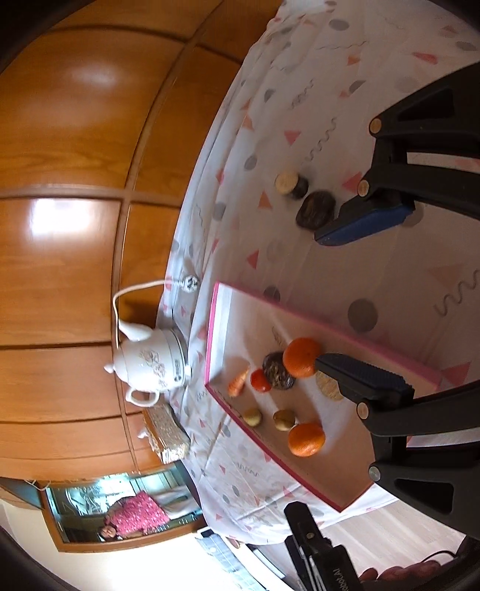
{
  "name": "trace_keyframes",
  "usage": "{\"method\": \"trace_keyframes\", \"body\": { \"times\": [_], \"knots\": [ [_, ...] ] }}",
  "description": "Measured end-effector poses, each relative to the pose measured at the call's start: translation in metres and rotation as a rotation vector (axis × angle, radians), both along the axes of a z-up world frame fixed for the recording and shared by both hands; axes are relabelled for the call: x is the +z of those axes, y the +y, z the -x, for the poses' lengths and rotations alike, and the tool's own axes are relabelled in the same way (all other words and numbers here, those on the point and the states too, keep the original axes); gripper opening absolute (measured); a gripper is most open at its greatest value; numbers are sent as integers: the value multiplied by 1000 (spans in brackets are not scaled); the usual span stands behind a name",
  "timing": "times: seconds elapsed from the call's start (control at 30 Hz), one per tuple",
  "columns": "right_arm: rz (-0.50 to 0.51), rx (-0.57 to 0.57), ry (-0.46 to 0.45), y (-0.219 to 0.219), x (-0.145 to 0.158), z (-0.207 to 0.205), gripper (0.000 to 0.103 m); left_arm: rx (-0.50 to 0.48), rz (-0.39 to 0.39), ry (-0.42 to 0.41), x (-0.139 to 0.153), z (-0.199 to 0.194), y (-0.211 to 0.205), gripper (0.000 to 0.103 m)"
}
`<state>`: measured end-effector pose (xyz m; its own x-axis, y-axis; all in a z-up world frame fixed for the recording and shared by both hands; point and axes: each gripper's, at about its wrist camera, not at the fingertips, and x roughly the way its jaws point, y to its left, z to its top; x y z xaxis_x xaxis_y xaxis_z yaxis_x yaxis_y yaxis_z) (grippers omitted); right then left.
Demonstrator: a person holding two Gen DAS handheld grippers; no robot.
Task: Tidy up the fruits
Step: 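Withdraw the right gripper from the tray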
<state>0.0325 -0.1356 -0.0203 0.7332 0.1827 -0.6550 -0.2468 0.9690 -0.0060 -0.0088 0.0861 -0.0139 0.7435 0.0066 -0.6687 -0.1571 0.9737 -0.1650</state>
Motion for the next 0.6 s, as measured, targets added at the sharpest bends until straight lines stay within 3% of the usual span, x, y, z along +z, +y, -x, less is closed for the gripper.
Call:
{"method": "trace_keyframes", "body": {
  "times": [0.6],
  "knots": [
    [10, -362, -14, -108, -17, 29, 62, -82, -53, -9, 3, 1, -27, 87]
  ]
}}
